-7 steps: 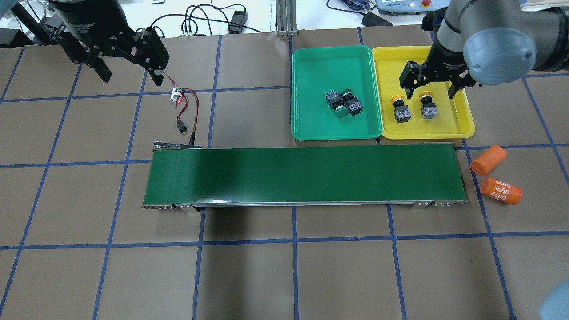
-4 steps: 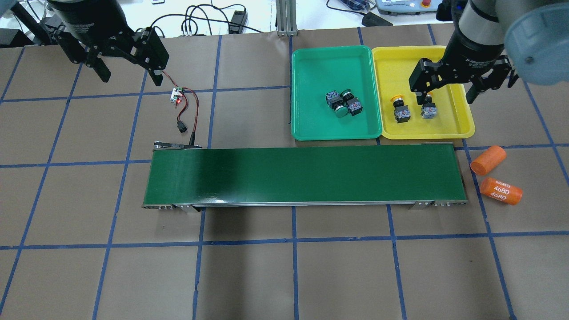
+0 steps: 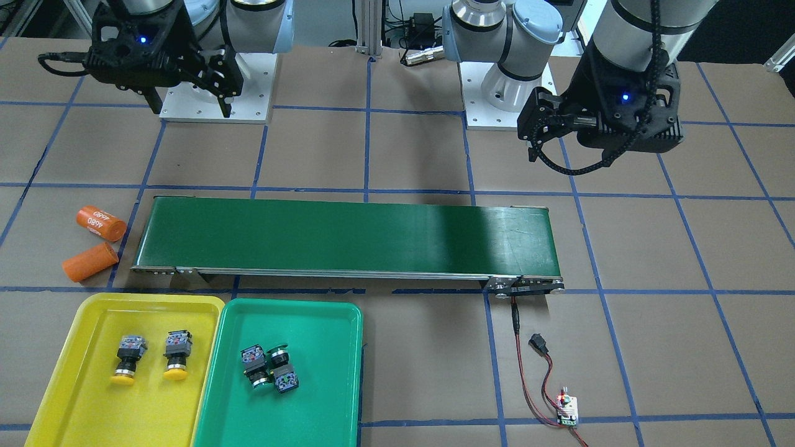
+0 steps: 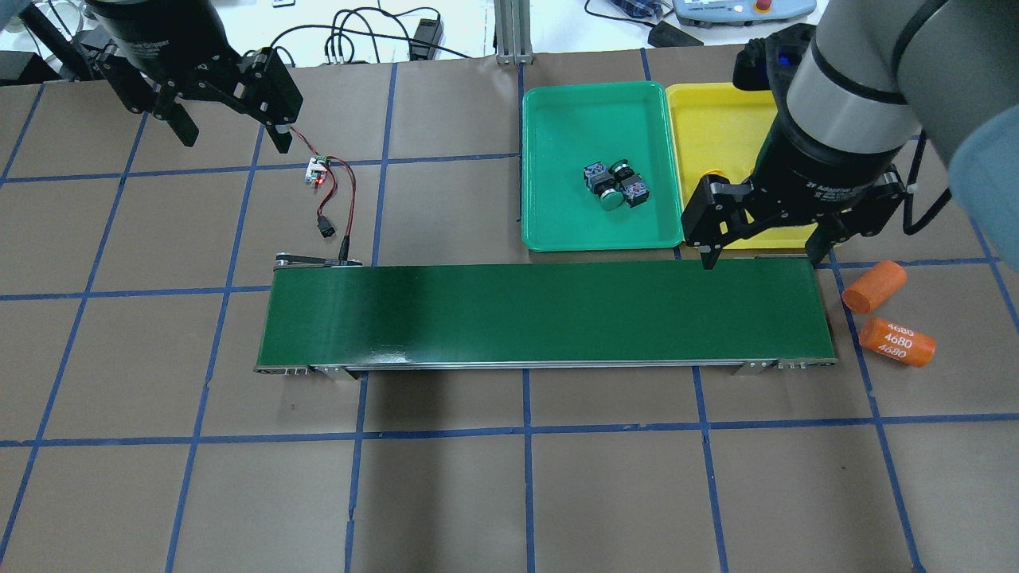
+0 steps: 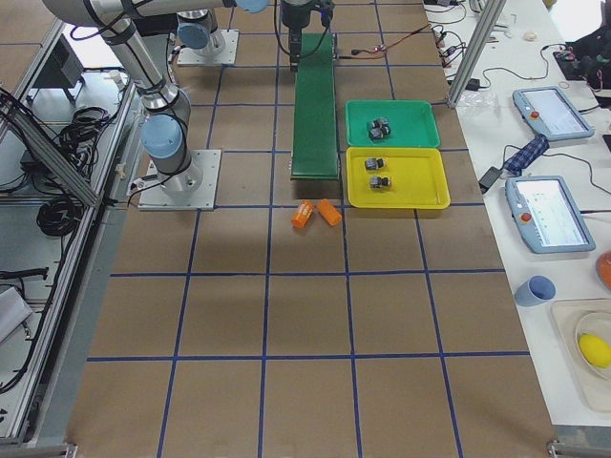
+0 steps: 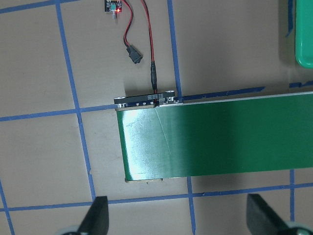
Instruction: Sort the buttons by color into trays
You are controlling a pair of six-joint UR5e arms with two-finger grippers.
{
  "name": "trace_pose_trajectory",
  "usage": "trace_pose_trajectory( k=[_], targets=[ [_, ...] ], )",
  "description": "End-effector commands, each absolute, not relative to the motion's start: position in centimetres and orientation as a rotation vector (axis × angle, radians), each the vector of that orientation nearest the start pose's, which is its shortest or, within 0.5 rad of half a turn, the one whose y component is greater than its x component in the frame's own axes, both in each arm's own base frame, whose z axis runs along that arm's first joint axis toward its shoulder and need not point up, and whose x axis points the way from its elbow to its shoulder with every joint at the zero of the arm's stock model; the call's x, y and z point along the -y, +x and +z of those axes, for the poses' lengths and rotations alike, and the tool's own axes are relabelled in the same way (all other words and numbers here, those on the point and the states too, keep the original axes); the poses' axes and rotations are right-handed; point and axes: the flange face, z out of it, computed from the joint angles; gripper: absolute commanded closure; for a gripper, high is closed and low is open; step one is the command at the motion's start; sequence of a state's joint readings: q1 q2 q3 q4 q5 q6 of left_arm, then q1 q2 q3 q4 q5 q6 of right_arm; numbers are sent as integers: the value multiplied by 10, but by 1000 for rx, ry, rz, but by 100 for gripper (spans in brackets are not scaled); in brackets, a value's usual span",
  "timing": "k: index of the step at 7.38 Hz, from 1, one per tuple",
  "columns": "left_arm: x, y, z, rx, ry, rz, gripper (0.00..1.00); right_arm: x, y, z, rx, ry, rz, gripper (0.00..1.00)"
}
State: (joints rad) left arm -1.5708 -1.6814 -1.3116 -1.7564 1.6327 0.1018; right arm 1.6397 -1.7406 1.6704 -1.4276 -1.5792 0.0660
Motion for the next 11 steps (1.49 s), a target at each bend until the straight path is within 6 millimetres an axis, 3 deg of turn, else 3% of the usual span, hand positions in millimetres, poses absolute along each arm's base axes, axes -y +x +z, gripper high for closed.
trace_pose_trajectory(
  k=[1,3,4,5,7,10,11],
  targets=[
    [526,-127,546,-3077,155,45,0,397,159,475,-3148,-1,195,0],
    [529,-127,542,-3079,150,56,0,393,158,458,-3146,-8,258,0],
    [526,-126,547,-3079,159,43,0,396,157,459,-3148,-3,239,0],
    [527,-125,545,-3079,165,57,0,401,143,460,-3151,39,236,0],
    [536,-123,536,-3081,149,76,0,410,120,468,-3150,112,189,0],
    [532,-121,566,-3076,120,1,0,415,121,502,-3156,116,80,0],
    [532,-121,562,-3081,128,28,0,414,124,497,-3139,135,99,0]
  ],
)
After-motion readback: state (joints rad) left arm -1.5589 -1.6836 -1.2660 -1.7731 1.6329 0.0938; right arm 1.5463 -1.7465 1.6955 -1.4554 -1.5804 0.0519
